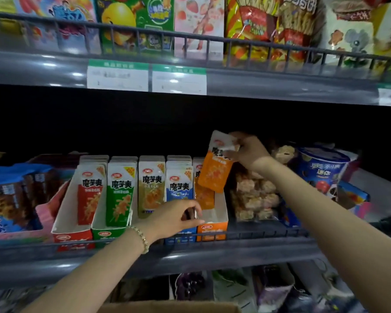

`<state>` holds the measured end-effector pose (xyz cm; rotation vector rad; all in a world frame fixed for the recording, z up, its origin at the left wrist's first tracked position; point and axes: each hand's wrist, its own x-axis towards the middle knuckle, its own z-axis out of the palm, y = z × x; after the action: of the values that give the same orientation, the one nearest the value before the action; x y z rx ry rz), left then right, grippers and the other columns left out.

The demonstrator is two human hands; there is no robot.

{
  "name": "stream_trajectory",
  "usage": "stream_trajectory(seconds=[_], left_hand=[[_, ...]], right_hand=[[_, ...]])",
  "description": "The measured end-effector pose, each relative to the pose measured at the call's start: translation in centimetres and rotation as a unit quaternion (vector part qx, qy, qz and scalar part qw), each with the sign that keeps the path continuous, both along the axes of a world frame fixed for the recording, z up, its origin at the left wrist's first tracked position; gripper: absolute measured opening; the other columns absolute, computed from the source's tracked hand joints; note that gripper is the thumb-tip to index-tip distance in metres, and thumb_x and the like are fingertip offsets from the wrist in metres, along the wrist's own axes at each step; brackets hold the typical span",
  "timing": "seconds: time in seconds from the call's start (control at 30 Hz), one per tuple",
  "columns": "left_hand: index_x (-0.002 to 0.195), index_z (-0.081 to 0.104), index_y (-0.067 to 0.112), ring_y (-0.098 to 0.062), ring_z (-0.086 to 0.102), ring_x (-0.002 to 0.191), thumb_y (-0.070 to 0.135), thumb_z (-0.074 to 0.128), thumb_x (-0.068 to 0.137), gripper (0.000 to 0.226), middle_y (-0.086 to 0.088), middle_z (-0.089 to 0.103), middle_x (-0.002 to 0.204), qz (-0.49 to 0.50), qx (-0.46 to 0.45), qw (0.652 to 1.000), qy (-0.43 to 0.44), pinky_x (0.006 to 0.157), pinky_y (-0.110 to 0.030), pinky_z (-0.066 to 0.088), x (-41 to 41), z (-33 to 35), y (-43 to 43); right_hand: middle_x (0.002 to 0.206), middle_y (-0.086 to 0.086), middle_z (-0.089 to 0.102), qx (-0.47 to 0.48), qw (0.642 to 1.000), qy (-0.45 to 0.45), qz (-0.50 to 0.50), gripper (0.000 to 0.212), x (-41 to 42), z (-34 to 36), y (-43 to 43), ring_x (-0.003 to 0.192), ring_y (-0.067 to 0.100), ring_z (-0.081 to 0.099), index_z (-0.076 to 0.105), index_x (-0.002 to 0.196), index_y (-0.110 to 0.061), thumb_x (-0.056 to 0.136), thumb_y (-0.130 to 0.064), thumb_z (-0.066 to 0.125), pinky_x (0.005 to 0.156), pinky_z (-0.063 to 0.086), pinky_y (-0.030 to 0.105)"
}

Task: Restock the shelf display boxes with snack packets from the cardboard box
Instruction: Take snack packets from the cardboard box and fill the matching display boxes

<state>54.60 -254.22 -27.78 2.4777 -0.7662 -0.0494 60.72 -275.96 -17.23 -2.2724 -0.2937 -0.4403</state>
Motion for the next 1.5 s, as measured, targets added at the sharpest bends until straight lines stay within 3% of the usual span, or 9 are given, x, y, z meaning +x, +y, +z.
stream_trajectory(seconds=[0.13, 0.23, 0.43, 0.53, 0.77, 0.9, 1.17, 1.4, 1.5], left_hand=[[0.091, 0.059, 0.034, -0.001, 0.057, 0.075, 0.052, 0.062, 0.083, 0.020, 0.017, 0.060, 0.086, 0.001, -0.006, 1.000, -0.010, 0.061, -0.015, 0.045, 0.7, -0.5, 0.2], [0.089, 0.056, 0.038, -0.002, 0.057, 0.075, 0.056, 0.060, 0.082, 0.020, 0.017, 0.060, 0.086, 0.002, -0.001, 1.000, -0.018, 0.060, -0.015, 0.046, 0.9, -0.8, 0.3], [0.092, 0.055, 0.039, -0.003, 0.057, 0.071, 0.058, 0.059, 0.082, 0.022, 0.017, 0.058, 0.081, 0.009, 0.018, 0.999, -0.041, 0.057, -0.018, 0.047, 0.9, -1.3, 0.3], [0.092, 0.056, 0.038, -0.003, 0.058, 0.072, 0.057, 0.059, 0.082, 0.022, 0.016, 0.060, 0.083, 0.008, 0.009, 0.999, -0.041, 0.061, -0.023, 0.051, 1.0, -1.1, 0.3], [0.091, 0.058, 0.038, -0.002, 0.058, 0.074, 0.054, 0.061, 0.082, 0.019, 0.015, 0.061, 0.087, 0.018, -0.001, 0.999, -0.036, 0.057, -0.015, 0.045, 0.4, -0.8, 0.0], [0.106, 0.058, 0.035, -0.004, 0.059, 0.083, 0.047, 0.063, 0.084, 0.025, 0.016, 0.061, 0.094, 0.026, -0.012, 0.999, -0.022, 0.074, -0.029, 0.054, -0.7, -0.5, 0.2], [0.119, 0.056, 0.034, -0.004, 0.042, 0.122, 0.047, 0.060, 0.086, 0.035, 0.017, 0.051, 0.126, 0.064, -0.024, 0.994, -0.084, 0.104, -0.030, 0.036, -8.1, -1.0, 4.6], [0.118, 0.052, 0.041, 0.009, 0.042, 0.112, 0.052, 0.051, 0.089, 0.031, 0.025, 0.046, 0.122, 0.103, 0.033, 0.994, 0.021, 0.095, -0.013, 0.033, -15.7, -8.1, 10.7], [0.117, 0.053, 0.039, 0.010, 0.041, 0.110, 0.048, 0.051, 0.090, 0.029, 0.026, 0.045, 0.122, 0.116, 0.049, 0.990, 0.063, 0.097, -0.012, 0.034, -17.6, -11.7, 11.7]], right_hand=[[0.118, 0.006, 0.060, -0.111, 0.991, 0.057, 0.040, 0.040, 2.1, -2.9, 2.2, 0.110, 0.018, 0.057, 0.057, 0.122, -0.007, 0.084, -0.010, 0.068, 0.086, 0.047, 0.026], [0.108, 0.002, 0.062, -0.157, 0.986, 0.038, 0.035, 0.026, 3.3, -4.9, 2.8, 0.102, 0.017, 0.060, 0.060, 0.104, -0.018, 0.082, -0.009, 0.069, 0.077, 0.047, 0.025], [0.116, 0.003, 0.065, -0.219, 0.975, -0.023, 0.013, 0.044, 3.8, -6.3, 2.9, 0.108, 0.023, 0.059, 0.059, 0.120, -0.017, 0.078, -0.019, 0.073, 0.095, 0.045, 0.044], [0.119, 0.003, 0.063, -0.223, 0.974, -0.025, 0.015, 0.052, 3.8, -6.5, 3.1, 0.110, 0.022, 0.057, 0.056, 0.126, -0.019, 0.077, -0.018, 0.074, 0.096, 0.044, 0.044], [0.132, 0.007, 0.052, -0.242, 0.970, -0.022, 0.004, 0.055, 2.4, -5.4, 2.9, 0.121, 0.025, 0.047, 0.045, 0.137, -0.021, 0.086, -0.025, 0.066, 0.102, 0.040, 0.042], [0.141, 0.002, 0.042, -0.205, 0.978, -0.019, 0.029, 0.050, -0.7, -5.0, 2.8, 0.127, 0.021, 0.043, 0.043, 0.139, -0.024, 0.092, -0.028, 0.059, 0.105, 0.040, 0.037], [0.142, -0.003, 0.043, -0.135, 0.982, 0.013, 0.132, 0.046, -11.4, -8.6, 4.0, 0.131, 0.011, 0.039, 0.044, 0.137, -0.022, 0.094, -0.031, 0.055, 0.110, 0.034, 0.030], [0.145, -0.013, 0.038, -0.132, 0.970, 0.117, 0.169, 0.042, -19.0, -16.8, 6.3, 0.129, 0.002, 0.039, 0.045, 0.134, -0.031, 0.093, -0.038, 0.053, 0.105, 0.026, 0.009], [0.142, -0.015, 0.041, -0.131, 0.962, 0.167, 0.170, 0.039, -21.1, -21.1, 7.2, 0.129, 0.003, 0.041, 0.047, 0.130, -0.036, 0.093, -0.043, 0.052, 0.111, 0.035, 0.029]])
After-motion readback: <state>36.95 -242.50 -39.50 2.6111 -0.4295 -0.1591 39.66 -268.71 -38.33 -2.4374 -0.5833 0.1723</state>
